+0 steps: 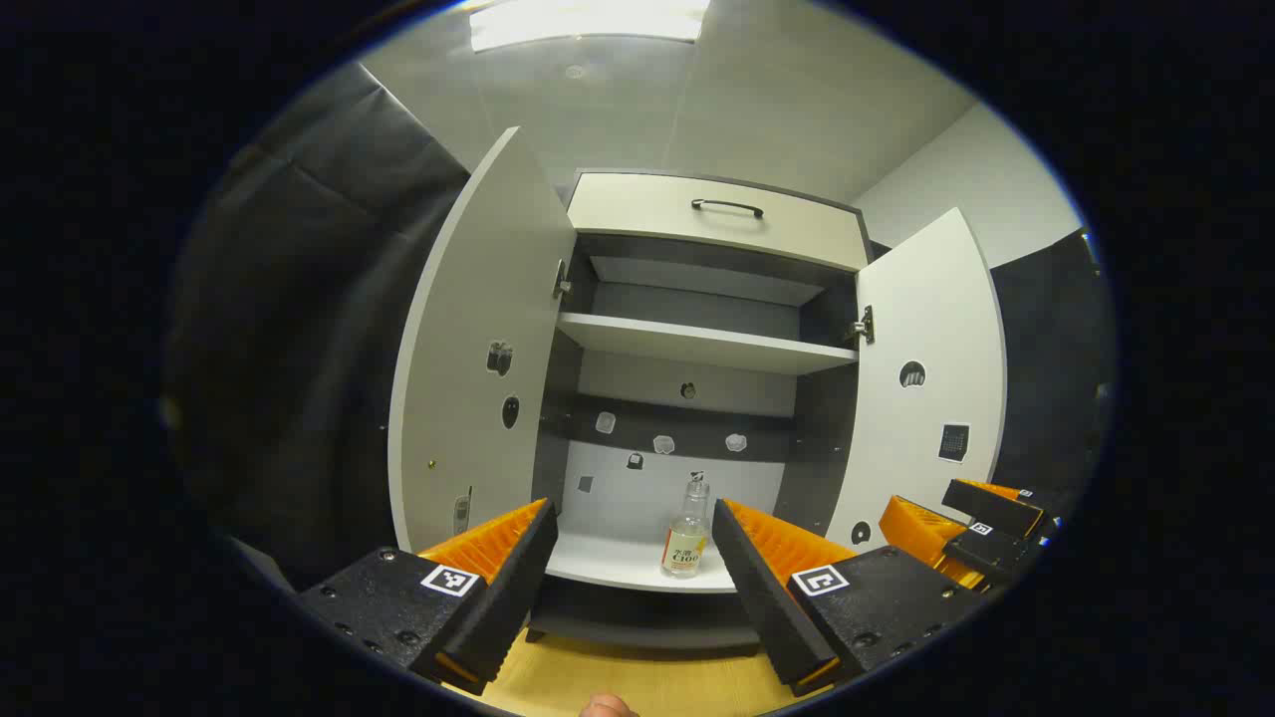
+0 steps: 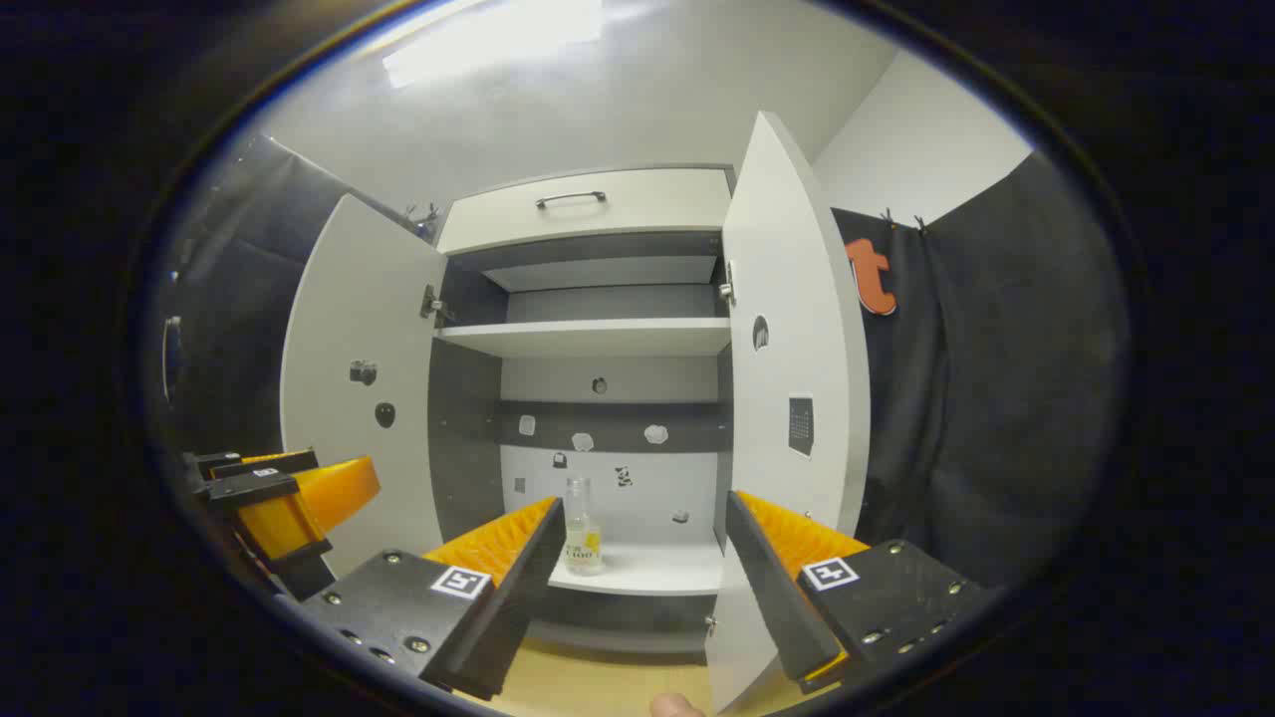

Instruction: Grasp the bottle in the cabinet with the left hand and place it on the coaster, then close the right door with the right hand and the left door with the left hand.

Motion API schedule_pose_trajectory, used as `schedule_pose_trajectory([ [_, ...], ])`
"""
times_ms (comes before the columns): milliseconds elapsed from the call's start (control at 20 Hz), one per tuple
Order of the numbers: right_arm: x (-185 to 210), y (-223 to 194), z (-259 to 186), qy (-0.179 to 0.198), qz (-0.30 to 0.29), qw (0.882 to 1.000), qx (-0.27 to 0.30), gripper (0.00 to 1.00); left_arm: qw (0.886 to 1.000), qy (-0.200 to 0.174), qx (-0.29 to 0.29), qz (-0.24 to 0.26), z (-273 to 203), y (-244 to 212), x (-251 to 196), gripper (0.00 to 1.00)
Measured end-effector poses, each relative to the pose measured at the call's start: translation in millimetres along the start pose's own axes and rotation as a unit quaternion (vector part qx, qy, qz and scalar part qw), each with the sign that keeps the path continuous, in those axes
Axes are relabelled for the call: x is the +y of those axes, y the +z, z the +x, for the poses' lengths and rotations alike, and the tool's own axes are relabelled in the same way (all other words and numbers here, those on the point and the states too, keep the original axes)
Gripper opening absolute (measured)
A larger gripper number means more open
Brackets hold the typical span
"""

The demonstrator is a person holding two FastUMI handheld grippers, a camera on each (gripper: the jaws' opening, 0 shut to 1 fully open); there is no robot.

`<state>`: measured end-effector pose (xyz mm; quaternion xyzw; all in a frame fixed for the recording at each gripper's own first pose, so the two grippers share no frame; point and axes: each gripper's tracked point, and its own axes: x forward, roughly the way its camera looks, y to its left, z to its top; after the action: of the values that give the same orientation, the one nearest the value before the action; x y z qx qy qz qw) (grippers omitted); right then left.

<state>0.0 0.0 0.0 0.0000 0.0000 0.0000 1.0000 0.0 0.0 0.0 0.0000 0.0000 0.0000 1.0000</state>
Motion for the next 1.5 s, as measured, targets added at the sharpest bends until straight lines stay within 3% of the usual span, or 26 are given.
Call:
schedule_pose_trajectory([
  [750, -1, 0, 0, -0.003, -0.009, 1.000, -0.006, 0.98, 1.000, -0.002, 0.002, -0.004, 2, -4, -2, 0.98],
  [1000, -4, 3, -5, -0.009, -0.006, 1.000, -0.009, 0.98, 1.000, -0.025, 0.012, -0.002, 12, -15, -9, 0.98],
  [1350, -26, 5, -30, -0.044, -0.023, 0.999, -0.013, 0.98, 0.996, -0.081, 0.034, -0.011, 87, -37, -35, 0.98],
  [1500, -47, 9, -46, -0.076, -0.035, 0.996, -0.018, 1.00, 0.993, -0.106, 0.048, -0.016, 132, -51, -54, 0.98],
])
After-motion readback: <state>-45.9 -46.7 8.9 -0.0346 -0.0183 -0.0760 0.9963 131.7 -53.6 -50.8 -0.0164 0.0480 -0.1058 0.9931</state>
